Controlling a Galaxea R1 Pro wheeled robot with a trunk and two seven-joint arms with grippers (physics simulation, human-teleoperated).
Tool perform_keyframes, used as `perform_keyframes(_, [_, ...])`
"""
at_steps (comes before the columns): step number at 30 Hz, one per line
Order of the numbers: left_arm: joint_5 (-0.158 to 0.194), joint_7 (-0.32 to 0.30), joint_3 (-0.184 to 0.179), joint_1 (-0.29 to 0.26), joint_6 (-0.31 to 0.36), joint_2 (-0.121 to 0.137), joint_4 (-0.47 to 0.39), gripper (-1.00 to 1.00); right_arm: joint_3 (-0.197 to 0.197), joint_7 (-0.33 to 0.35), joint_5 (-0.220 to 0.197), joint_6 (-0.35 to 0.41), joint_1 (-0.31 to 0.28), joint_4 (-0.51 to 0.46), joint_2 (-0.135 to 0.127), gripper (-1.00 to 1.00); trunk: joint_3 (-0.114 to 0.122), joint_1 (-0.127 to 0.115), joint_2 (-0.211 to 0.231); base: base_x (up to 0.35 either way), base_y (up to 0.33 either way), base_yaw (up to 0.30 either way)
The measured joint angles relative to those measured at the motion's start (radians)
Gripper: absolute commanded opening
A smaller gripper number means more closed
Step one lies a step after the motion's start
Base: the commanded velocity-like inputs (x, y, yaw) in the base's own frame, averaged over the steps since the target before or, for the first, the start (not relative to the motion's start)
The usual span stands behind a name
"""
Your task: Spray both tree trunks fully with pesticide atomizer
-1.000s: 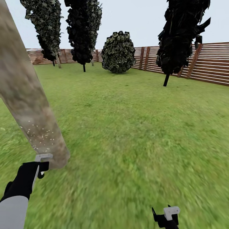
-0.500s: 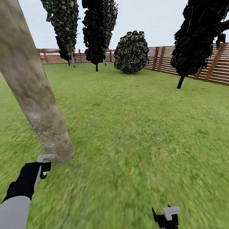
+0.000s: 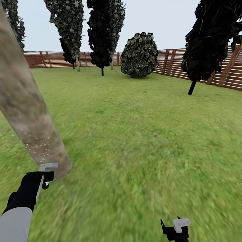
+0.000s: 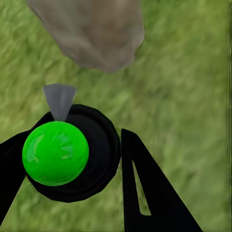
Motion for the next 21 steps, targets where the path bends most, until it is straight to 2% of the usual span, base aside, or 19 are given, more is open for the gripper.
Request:
perform_keyframes(7, [-0.002,0.0,0.0,0.0,0.0,0.001,0.0,-1.0,0.0,0.0,0.0,0.0,0.0,0.0,0.0,1.0,0.0,0.0,0.0,0.134,-0.253,0.037])
perform_keyframes(12, [-0.003,0.0,0.002,0.0,0.0,0.004,0.001,-1.0,0.0,0.0,0.0,0.0,0.0,0.0,0.0,1.0,0.0,0.0,0.0,0.131,-0.254,0.245])
perform_keyframes(17, [0.0,0.048,0.001,0.0,0.0,0.004,0.013,-1.0,0.0,0.0,0.0,0.0,0.0,0.0,0.0,1.0,0.0,0.0,0.0,0.132,-0.254,0.276])
perform_keyframes(21, [0.004,0.057,0.0,0.0,0.0,0.003,0.015,-1.0,0.0,0.0,0.0,0.0,0.0,0.0,0.0,1.0,0.0,0.0,0.0,0.14,-0.254,0.277])
